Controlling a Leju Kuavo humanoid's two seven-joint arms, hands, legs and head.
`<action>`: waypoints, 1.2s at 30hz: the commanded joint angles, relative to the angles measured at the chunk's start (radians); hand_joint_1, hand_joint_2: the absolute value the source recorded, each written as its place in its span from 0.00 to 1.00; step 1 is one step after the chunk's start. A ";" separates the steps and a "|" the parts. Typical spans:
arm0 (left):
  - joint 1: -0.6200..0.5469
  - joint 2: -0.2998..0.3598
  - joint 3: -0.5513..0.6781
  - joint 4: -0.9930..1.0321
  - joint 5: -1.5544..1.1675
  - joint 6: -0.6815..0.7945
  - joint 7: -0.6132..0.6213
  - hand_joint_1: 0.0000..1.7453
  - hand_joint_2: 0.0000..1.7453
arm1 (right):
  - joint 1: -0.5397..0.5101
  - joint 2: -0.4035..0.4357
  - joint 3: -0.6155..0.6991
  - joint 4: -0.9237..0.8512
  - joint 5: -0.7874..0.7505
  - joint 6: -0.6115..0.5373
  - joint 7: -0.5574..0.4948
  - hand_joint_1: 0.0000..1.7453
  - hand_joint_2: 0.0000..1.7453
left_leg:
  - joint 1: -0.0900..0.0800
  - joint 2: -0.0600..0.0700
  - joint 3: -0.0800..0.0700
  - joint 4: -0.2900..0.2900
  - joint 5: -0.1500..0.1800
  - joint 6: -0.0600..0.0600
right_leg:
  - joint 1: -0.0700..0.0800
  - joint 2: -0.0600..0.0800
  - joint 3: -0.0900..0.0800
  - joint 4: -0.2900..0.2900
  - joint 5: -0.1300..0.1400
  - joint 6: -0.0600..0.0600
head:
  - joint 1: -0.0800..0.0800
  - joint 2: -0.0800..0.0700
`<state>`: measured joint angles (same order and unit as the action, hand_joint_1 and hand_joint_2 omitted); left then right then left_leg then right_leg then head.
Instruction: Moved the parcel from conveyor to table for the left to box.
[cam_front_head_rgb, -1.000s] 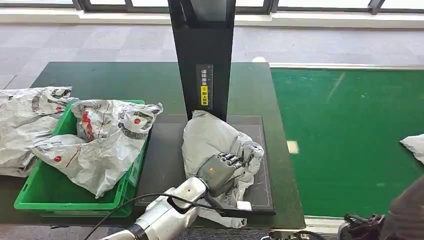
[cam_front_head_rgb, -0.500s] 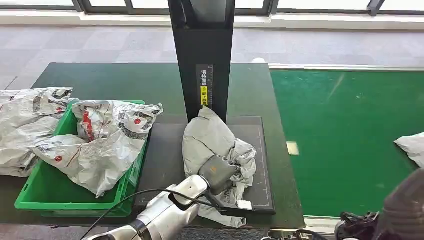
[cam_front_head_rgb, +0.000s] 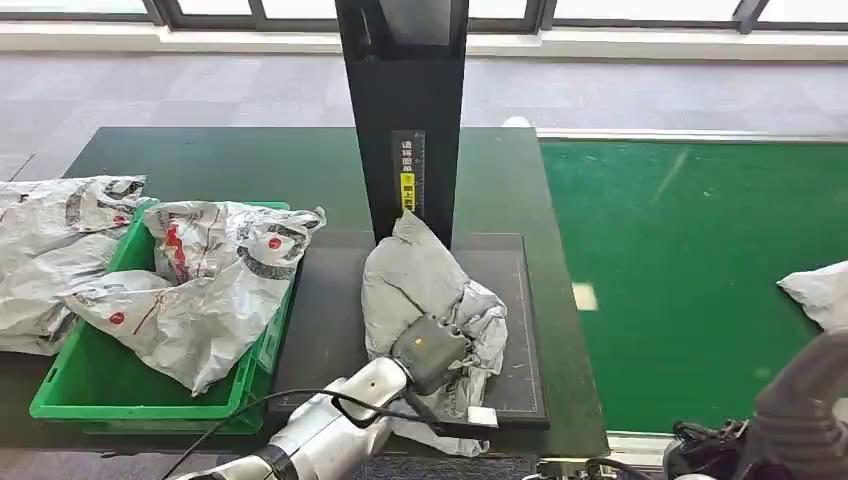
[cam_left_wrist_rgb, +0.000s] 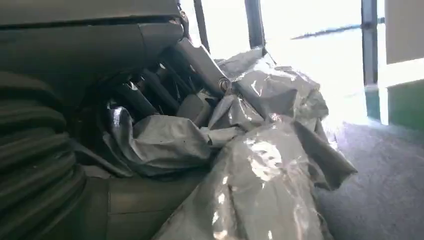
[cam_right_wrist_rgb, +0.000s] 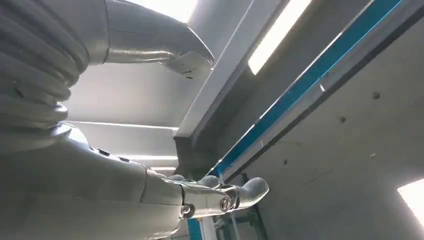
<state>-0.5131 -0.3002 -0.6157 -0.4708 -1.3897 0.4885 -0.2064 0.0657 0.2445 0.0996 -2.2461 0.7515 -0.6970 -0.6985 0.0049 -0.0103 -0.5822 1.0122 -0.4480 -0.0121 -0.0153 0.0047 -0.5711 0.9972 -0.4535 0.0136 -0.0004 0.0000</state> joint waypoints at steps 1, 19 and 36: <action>0.108 0.093 0.139 -0.479 0.004 0.210 -0.015 1.00 1.00 | 0.051 0.092 0.085 0.003 -0.025 -0.001 0.000 0.00 1.00 | 0.000 0.002 -0.004 0.000 0.001 -0.001 | 0.000 0.001 -0.005 0.001 0.001 -0.002 | 0.000 0.000; 0.266 0.039 0.353 -0.794 -0.003 0.210 -0.234 1.00 1.00 | 0.073 0.074 0.083 -0.003 -0.059 -0.001 0.000 0.00 1.00 | 0.000 0.002 -0.004 -0.001 0.000 -0.001 | 0.000 0.002 -0.006 -0.001 0.000 -0.002 | 0.000 0.000; 0.317 -0.049 1.005 -1.327 0.395 0.210 -0.492 1.00 1.00 | 0.085 0.086 0.074 0.015 -0.059 -0.001 0.000 0.00 1.00 | 0.002 0.008 -0.005 -0.001 -0.001 -0.002 | 0.002 0.007 -0.009 0.001 0.000 -0.003 | 0.000 0.000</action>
<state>-0.1919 -0.2804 -0.0295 -1.5489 -1.1499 0.7038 -0.6718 0.0656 0.2403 0.1164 -2.2621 0.6916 -0.6973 -0.6985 0.0056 -0.0058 -0.5879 1.0119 -0.4483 -0.0131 -0.0147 0.0094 -0.5795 0.9984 -0.4540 0.0126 -0.0004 0.0000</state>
